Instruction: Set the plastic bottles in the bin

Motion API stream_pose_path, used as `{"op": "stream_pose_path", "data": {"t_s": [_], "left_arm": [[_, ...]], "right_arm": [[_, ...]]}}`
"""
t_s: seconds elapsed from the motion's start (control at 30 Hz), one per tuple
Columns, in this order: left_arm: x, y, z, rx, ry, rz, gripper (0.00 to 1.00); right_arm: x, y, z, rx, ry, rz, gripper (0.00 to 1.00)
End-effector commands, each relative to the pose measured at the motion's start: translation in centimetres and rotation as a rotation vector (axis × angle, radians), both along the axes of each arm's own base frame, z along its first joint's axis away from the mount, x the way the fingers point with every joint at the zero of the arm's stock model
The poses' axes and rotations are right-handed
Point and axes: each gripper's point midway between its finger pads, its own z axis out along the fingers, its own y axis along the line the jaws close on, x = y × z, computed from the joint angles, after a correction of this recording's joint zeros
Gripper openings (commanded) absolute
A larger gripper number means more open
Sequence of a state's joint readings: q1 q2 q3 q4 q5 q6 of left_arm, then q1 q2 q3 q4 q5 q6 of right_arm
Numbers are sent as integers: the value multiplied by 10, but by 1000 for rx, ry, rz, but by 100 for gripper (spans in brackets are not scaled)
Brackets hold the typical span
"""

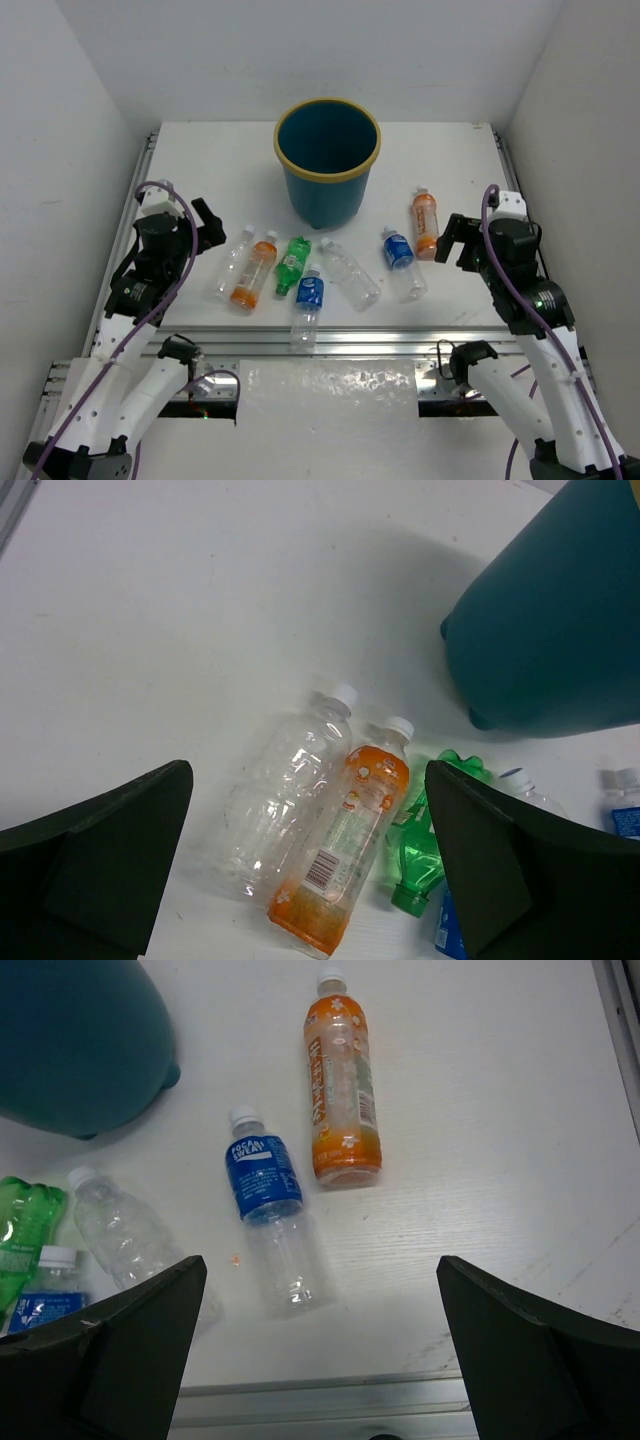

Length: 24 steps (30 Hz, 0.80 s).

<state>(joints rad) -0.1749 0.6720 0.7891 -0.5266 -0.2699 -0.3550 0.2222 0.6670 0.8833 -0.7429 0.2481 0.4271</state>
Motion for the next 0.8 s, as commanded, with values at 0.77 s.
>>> {"op": "stream_pose_path", "data": {"t_s": [0.77], "left_arm": [[7,-5,13,-25,-30,-14,100]], "right_arm": [[186,-30,-115,-191,405,-36,94]]}}
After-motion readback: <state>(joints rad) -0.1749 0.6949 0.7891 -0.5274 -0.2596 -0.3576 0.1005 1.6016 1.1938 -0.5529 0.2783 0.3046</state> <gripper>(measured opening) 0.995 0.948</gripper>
